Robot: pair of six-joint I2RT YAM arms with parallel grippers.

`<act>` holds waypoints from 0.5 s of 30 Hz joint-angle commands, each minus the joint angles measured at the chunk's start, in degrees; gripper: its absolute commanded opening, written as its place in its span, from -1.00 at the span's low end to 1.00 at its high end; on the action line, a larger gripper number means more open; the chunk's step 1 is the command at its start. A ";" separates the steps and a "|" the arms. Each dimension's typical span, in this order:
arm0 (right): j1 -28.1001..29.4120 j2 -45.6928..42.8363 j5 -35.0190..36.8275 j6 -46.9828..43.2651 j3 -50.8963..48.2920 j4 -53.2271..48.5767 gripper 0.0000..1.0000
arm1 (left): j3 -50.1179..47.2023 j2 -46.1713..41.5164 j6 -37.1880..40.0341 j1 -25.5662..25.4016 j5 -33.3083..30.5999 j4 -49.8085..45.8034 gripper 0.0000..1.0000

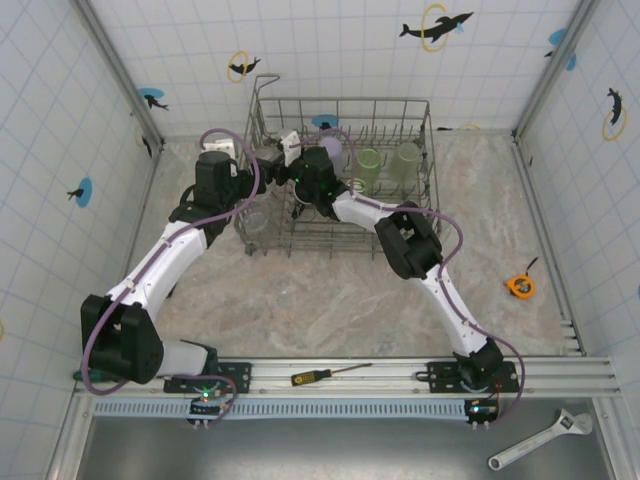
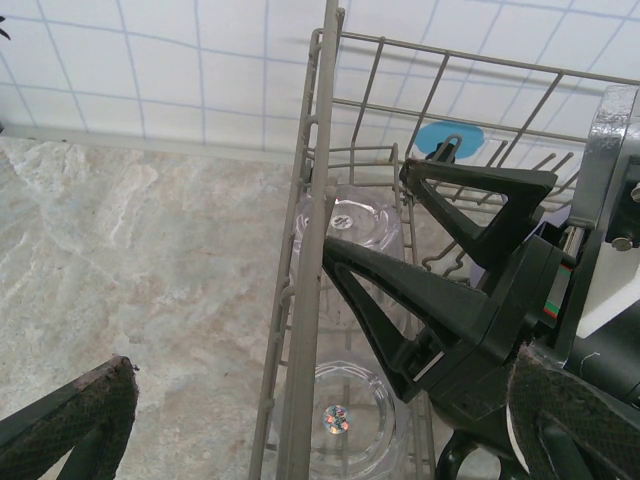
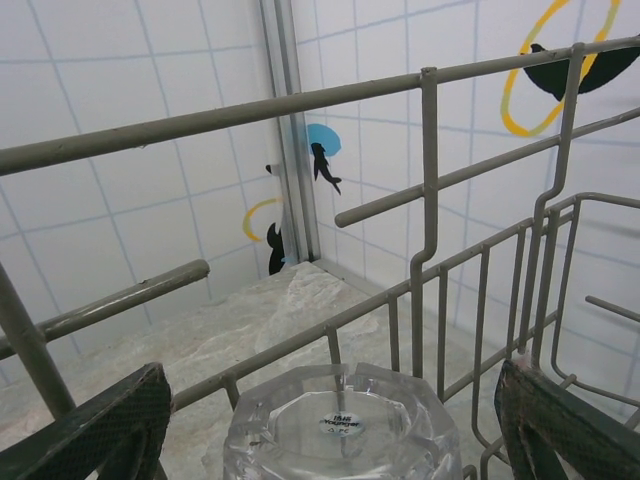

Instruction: Load the cups into the dish rack

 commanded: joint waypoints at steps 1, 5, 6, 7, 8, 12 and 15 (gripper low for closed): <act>1.91 -2.39 2.95 -2.61 1.78 -1.65 0.73 | -0.15 -0.76 1.12 -0.21 -1.02 0.07 0.95; 1.96 -5.43 6.00 -4.99 -0.22 -5.22 0.71 | -0.41 -1.20 1.12 -0.21 -0.95 0.16 0.95; 1.99 -6.75 6.97 -5.39 -1.74 -5.53 0.69 | -0.50 -1.33 1.16 -0.21 -0.97 0.20 0.95; 2.04 -7.74 7.90 -5.76 -2.87 -6.01 0.68 | -0.59 -1.46 1.15 -0.22 -1.05 0.22 0.95; 2.05 -8.88 9.00 -6.07 -3.94 -7.11 0.68 | -0.74 -1.62 1.15 -0.21 -1.04 0.31 0.95; 2.01 -11.86 12.98 -7.18 -6.10 -12.52 0.65 | -0.92 -2.13 1.13 -0.21 -0.90 0.49 0.95; 1.95 -14.19 13.43 -7.32 -9.37 -12.92 0.61 | -1.03 -2.51 1.03 -0.25 -0.67 0.57 0.94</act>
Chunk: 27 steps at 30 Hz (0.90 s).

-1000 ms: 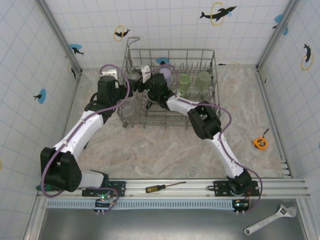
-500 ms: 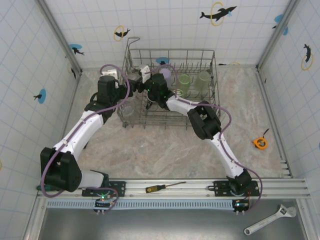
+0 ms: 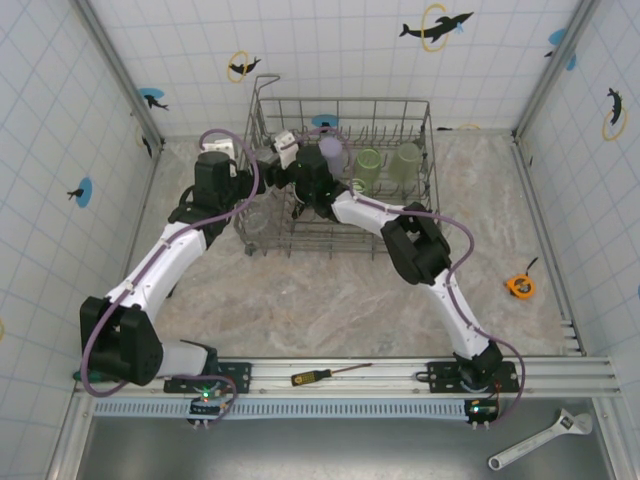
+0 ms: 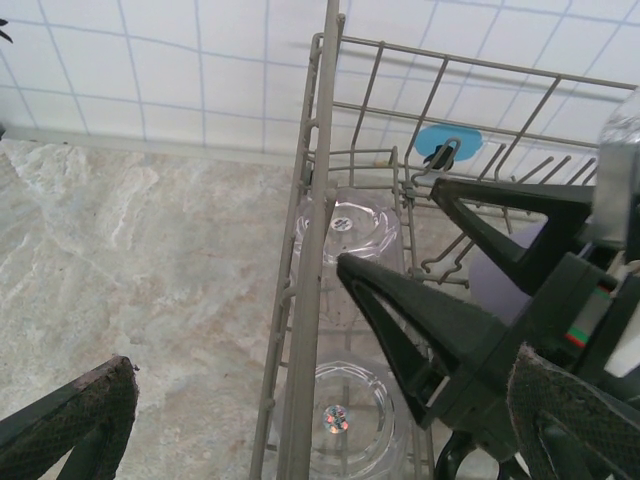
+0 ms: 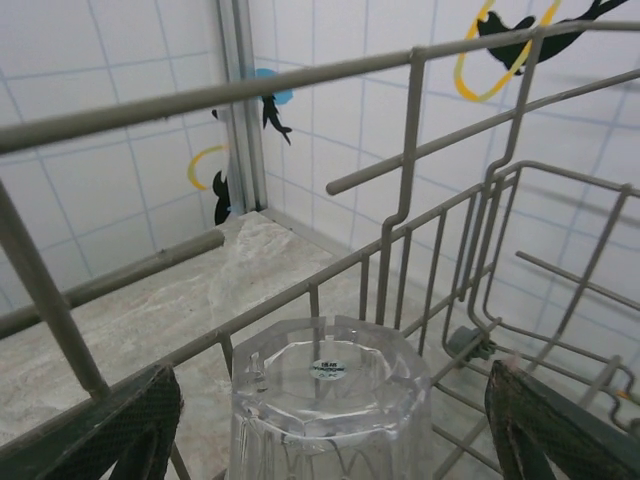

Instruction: Load the cups into the dish rack

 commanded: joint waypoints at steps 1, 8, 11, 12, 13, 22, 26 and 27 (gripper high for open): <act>-0.16 -5.74 2.56 -1.31 -3.66 -1.74 0.60 | -0.83 -1.84 1.05 -0.21 -0.56 0.64 0.95; -0.08 -4.28 5.93 -2.87 -0.26 -6.90 0.56 | -1.18 -2.31 0.95 -0.21 -0.78 0.66 0.95; 0.14 -1.32 8.90 -4.99 4.53 -11.57 0.52 | -1.30 -2.48 1.02 -0.21 -0.93 0.75 0.95; 0.19 -0.14 10.01 -5.49 6.49 -13.31 0.51 | -1.30 -2.48 1.04 -0.21 -0.92 0.75 0.95; 0.08 0.66 10.78 -5.62 7.93 -14.64 0.50 | -1.29 -2.48 1.02 -0.21 -0.98 0.67 0.94; 0.66 3.45 16.40 -7.42 11.53 -17.38 0.47 | -1.30 -2.39 1.35 -0.19 -1.33 0.66 0.95; 0.75 5.06 17.44 -8.79 14.05 -20.08 0.47 | -1.27 -2.48 1.23 -0.21 -1.11 0.65 0.95; 0.93 5.42 17.43 -9.38 14.67 -20.83 0.47 | -1.25 -2.48 1.26 -0.21 -1.04 0.66 0.94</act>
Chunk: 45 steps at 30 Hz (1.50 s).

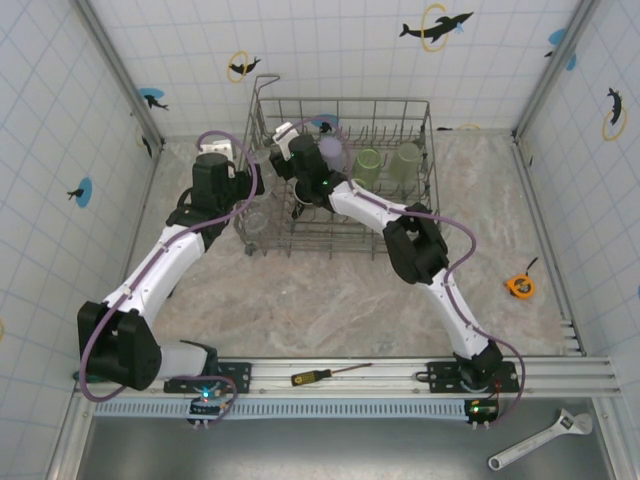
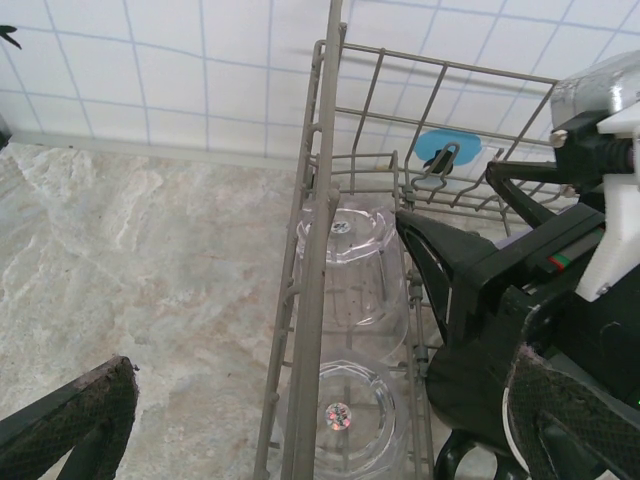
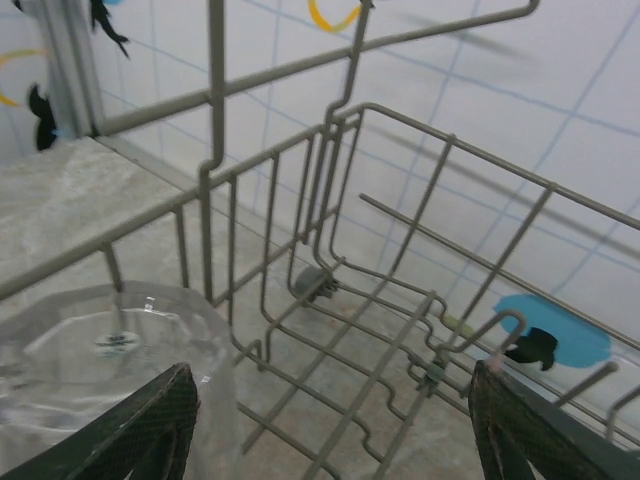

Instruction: Load the cups into the dish rack

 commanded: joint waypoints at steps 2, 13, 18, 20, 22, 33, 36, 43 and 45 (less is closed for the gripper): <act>1.04 2.96 2.07 -3.15 4.12 -3.94 0.47 | -0.53 -1.36 1.26 -0.21 -0.85 0.64 0.95; 3.07 3.07 2.31 -7.62 4.36 -7.08 0.45 | -0.71 -1.81 1.19 -0.21 -0.92 0.64 0.95; 4.38 2.56 2.28 -9.51 4.45 -9.06 0.44 | -0.70 -1.90 1.19 -0.21 -0.93 0.64 0.95; 4.93 2.24 2.43 -9.78 4.45 -10.00 0.43 | -0.71 -1.85 1.14 -0.19 -0.87 0.64 0.95; 5.36 1.99 2.56 -10.03 4.44 -10.80 0.43 | -0.79 -1.97 1.11 -0.19 -0.92 0.65 0.95; 7.12 0.92 2.08 -8.61 4.53 -15.78 0.40 | -1.18 -2.86 1.01 -0.21 -1.11 0.90 0.95; 7.43 0.89 0.63 -7.28 4.78 -16.60 0.40 | -1.32 -2.95 0.91 -0.21 -1.03 1.07 0.95; 7.97 1.20 -1.31 -6.02 6.82 -18.06 0.46 | -1.67 -2.95 0.87 -0.21 -1.14 1.34 0.95; 7.61 0.92 -0.61 -5.97 7.17 -17.71 0.52 | -1.68 -2.95 0.86 -0.21 -1.23 1.43 0.95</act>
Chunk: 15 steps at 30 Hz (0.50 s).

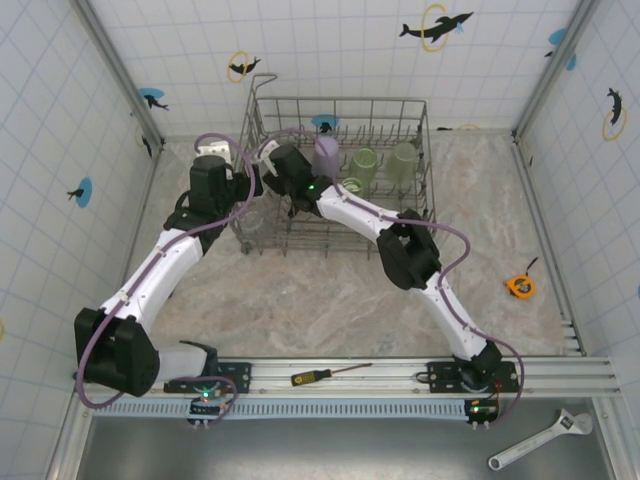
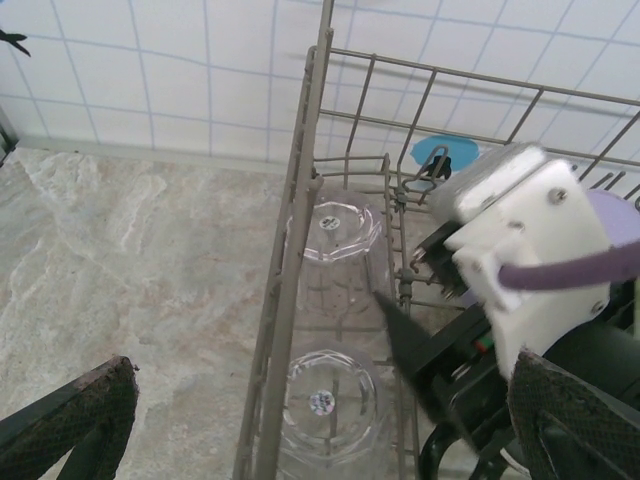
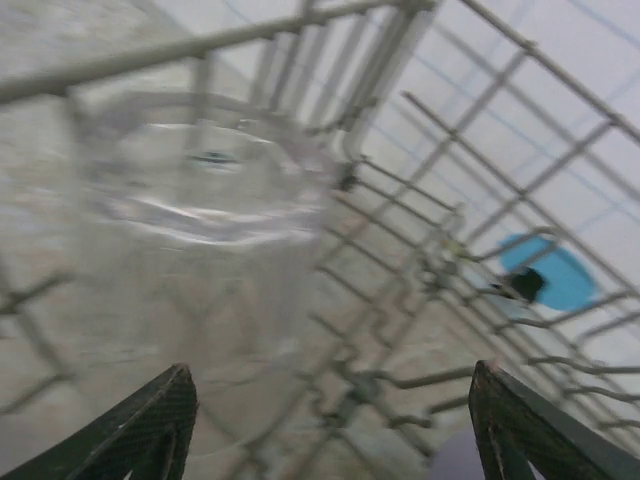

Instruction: Load the cups into the dish rack

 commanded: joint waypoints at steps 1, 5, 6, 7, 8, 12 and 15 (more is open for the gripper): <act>2.62 -0.35 -5.04 0.99 2.32 -1.54 0.54 | -0.56 -1.18 0.80 -0.17 -1.16 1.40 0.95; 1.34 -2.01 -3.84 1.93 2.32 -1.17 0.62 | -0.05 -1.13 0.43 -0.21 -1.01 1.54 0.95; 1.01 -2.51 -3.66 2.18 2.30 -1.20 0.64 | 0.20 -1.14 0.25 -0.21 -0.93 1.48 0.95; 0.71 -3.10 -3.58 2.39 2.25 -1.27 0.66 | 0.42 -1.12 0.14 -0.21 -0.73 1.37 0.95; 0.37 -3.78 -3.57 2.59 2.10 -1.46 0.68 | 0.73 -1.21 -0.04 -0.21 -0.53 1.39 0.95; -0.37 -5.97 -3.65 2.52 1.97 -1.03 0.79 | 1.89 -1.37 -0.88 -0.21 -0.22 1.39 0.94; -0.92 -8.13 -3.69 2.75 1.97 -0.43 0.85 | 3.24 -1.23 -1.61 -0.21 0.10 1.07 0.95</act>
